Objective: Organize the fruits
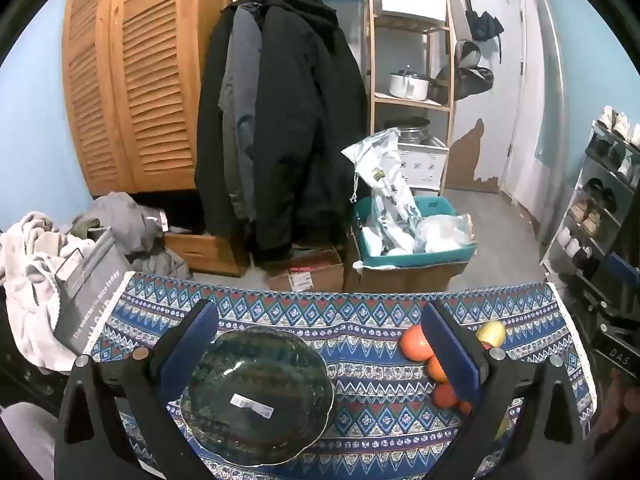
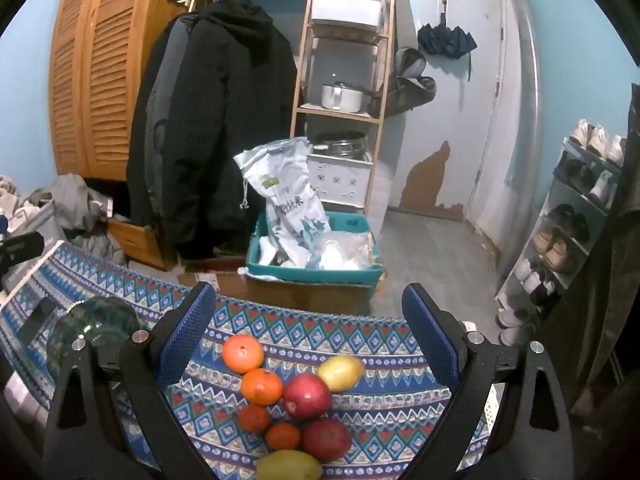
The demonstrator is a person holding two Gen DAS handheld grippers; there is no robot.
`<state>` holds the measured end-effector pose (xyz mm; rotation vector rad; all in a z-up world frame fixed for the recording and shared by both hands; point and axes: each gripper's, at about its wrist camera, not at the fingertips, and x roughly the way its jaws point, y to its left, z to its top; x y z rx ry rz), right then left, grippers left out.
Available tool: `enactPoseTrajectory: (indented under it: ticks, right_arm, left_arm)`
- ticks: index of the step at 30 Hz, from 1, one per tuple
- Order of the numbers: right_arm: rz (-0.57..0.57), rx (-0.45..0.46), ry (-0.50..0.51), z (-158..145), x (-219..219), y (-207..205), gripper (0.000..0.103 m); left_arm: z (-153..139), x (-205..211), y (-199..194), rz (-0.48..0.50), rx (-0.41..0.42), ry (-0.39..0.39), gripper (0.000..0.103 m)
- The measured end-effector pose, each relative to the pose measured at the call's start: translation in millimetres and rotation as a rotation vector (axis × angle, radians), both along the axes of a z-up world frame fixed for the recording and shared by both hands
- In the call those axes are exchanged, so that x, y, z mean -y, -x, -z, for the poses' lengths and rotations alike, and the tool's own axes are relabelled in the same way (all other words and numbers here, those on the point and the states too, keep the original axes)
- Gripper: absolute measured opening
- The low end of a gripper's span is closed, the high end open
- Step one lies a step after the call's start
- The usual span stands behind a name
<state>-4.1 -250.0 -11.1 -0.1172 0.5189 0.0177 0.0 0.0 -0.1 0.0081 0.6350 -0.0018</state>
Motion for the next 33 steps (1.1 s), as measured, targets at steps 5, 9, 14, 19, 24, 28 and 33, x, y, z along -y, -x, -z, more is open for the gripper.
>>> enactPoseTrajectory:
  ticks: [5, 9, 14, 19, 24, 28, 33]
  right_arm:
    - [-0.003, -0.002, 0.007, 0.1, -1.2, 0.6, 0.093]
    - [0.000, -0.005, 0.002, 0.5, 0.0, 0.2, 0.093]
    - [0.000, 0.018, 0.023, 1.3, -1.3, 2.2, 0.093]
    - [-0.011, 0.031, 0.044, -0.9, -2.7, 2.9, 0.093]
    - [-0.022, 0.027, 0.033, -1.2, -2.2, 2.8, 0.093]
    - [-0.025, 0.018, 0.030, 0.8, -3.3, 1.8, 0.093]
    - [-0.020, 0.013, 0.024, 1.7, -2.5, 2.6, 0.093]
  left_arm:
    - [-1.5, -0.3, 2.2, 0.004, -0.001, 0.004, 0.102]
    - [2.0, 2.5, 0.7, 0.006, -0.001, 0.007, 0.102]
    - [2.5, 0.3, 1.1, 0.013, 0.002, 0.006, 0.102]
    - [0.9, 0.7, 0.4, 0.015, 0.007, 0.003, 0.102]
    - [0.4, 0.7, 0.8, 0.022, 0.006, 0.004, 0.102]
    - [0.3, 0.9, 1.6, 0.020, 0.005, 0.006, 0.102]
    - [0.5, 1.4, 1.9, 0.022, 0.004, 0.010, 0.102]
